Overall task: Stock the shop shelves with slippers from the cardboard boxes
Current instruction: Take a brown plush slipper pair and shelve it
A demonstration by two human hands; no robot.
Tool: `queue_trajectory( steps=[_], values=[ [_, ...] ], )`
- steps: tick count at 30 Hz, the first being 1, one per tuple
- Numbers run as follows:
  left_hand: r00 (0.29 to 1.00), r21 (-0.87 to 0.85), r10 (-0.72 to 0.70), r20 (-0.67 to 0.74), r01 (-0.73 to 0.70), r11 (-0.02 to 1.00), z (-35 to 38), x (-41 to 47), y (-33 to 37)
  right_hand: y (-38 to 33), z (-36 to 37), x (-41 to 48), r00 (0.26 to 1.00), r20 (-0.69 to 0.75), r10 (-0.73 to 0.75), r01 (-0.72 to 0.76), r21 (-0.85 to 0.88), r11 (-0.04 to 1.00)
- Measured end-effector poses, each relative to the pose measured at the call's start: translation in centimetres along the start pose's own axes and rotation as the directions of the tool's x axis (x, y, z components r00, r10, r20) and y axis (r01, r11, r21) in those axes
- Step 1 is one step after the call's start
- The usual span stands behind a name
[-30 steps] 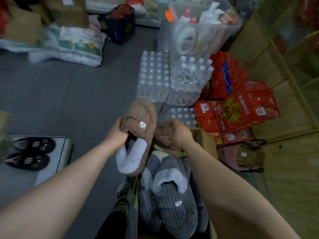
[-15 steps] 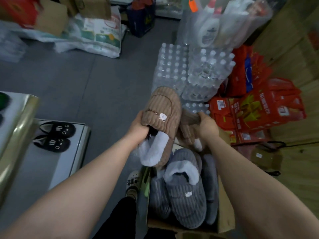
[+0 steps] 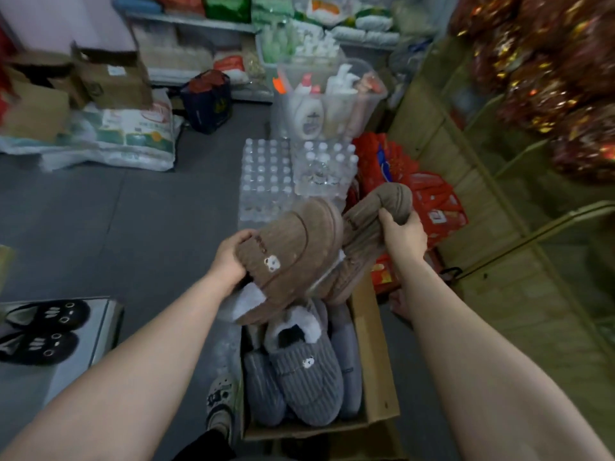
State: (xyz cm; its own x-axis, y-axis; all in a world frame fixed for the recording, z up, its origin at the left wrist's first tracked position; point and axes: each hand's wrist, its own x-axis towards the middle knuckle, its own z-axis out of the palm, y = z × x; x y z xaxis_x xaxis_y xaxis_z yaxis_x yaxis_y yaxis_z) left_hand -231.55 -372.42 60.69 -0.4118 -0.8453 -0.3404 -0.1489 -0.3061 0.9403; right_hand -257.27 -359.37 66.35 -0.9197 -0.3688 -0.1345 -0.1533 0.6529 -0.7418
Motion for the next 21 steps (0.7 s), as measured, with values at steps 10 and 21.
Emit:
queue_trajectory(
  steps=[10, 21],
  values=[
    [0.776, 0.686, 0.17, 0.607, -0.62, 0.382, 4.6, -1.0, -0.1, 4.2, -2.4, -4.0, 0.905, 0.025, 0.426, -0.348, 0.621, 0.702],
    [0.98, 0.923, -0.063, 0.188, -0.155, 0.352, 3.5, -2.9, -5.2, 9.9, 1.7, -8.3, 0.805, 0.349, 0.48, -0.587, 0.591, 0.554]
  ],
)
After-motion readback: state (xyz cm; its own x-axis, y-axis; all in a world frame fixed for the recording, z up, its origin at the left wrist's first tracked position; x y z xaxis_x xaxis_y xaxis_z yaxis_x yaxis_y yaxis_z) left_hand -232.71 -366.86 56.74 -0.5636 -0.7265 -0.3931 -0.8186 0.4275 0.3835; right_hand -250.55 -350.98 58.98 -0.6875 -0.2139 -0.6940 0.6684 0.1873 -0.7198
